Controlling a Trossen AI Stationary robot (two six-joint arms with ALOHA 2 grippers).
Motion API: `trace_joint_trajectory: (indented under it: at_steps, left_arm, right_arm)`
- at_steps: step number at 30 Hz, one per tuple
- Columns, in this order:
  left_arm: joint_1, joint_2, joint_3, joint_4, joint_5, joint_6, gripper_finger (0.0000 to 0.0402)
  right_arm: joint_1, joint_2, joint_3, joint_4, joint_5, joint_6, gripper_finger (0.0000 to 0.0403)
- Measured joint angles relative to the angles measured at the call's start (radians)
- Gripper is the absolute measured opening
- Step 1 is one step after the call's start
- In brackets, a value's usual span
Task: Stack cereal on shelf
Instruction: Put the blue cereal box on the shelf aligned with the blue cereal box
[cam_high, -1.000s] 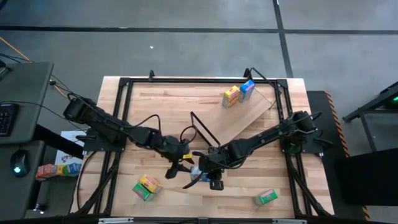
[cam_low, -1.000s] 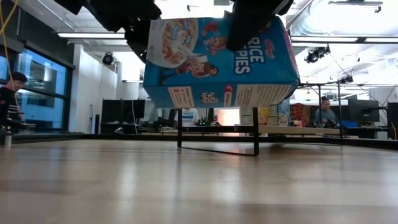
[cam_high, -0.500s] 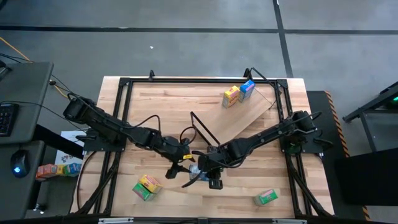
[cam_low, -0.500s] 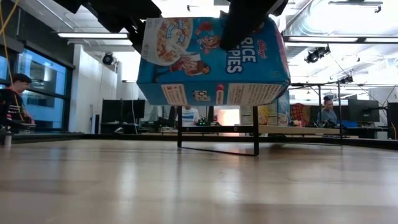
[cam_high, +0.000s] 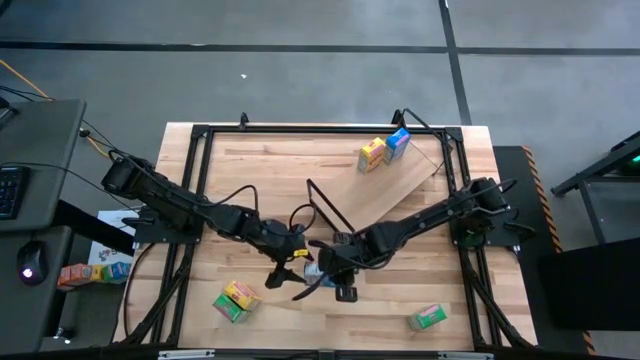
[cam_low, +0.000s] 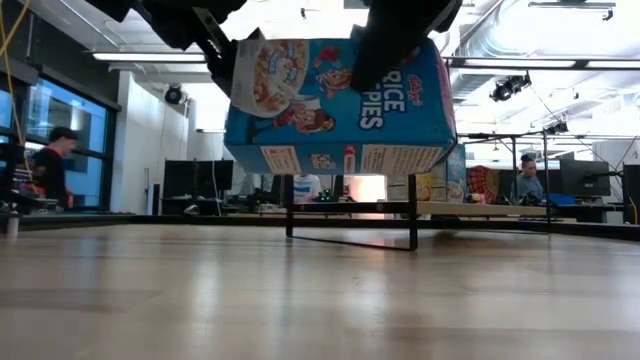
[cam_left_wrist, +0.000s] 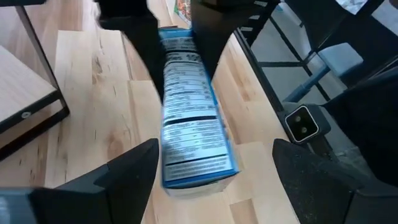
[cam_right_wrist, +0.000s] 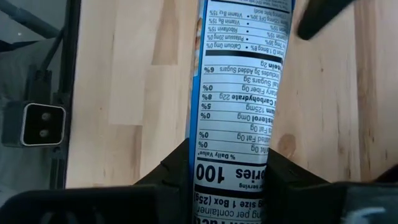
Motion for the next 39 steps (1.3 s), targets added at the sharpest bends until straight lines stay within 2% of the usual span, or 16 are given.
trace_joint_trajectory:
  at_steps: [12,18,21,25,31,34,39]
  left_arm:
    - [0.000,0.023,-0.001,-0.065,-0.075,0.016,0.0308]
    - [0.000,0.018,-0.001,-0.016,-0.078,0.017,0.0304]
    - [0.004,0.017,-0.001,-0.004,-0.078,-0.007,0.0281]
    - [0.019,0.017,-0.001,-0.031,-0.071,-0.010,0.0228]
    - [0.037,0.017,0.000,-0.049,-0.047,-0.006,0.0158]
    - [0.038,0.017,0.000,-0.053,-0.048,-0.006,0.0145]
    - [0.038,0.017,0.000,-0.063,-0.048,-0.006,0.0146]
  right_arm:
    - [-0.018,0.000,0.000,0.064,-0.001,-0.025,0.0094]
    - [-0.018,-0.001,0.000,0.057,-0.009,-0.026,0.0094]
    - [-0.017,-0.001,0.000,0.057,-0.005,-0.023,0.0094]
    - [-0.019,-0.001,0.000,0.053,-0.010,-0.025,0.0098]
    - [-0.018,-0.001,0.000,0.046,0.006,-0.024,0.0123]
    - [-0.018,-0.001,0.000,0.041,0.022,-0.026,0.0137]
    - [-0.018,-0.010,0.000,0.020,-0.007,-0.023,0.0159]
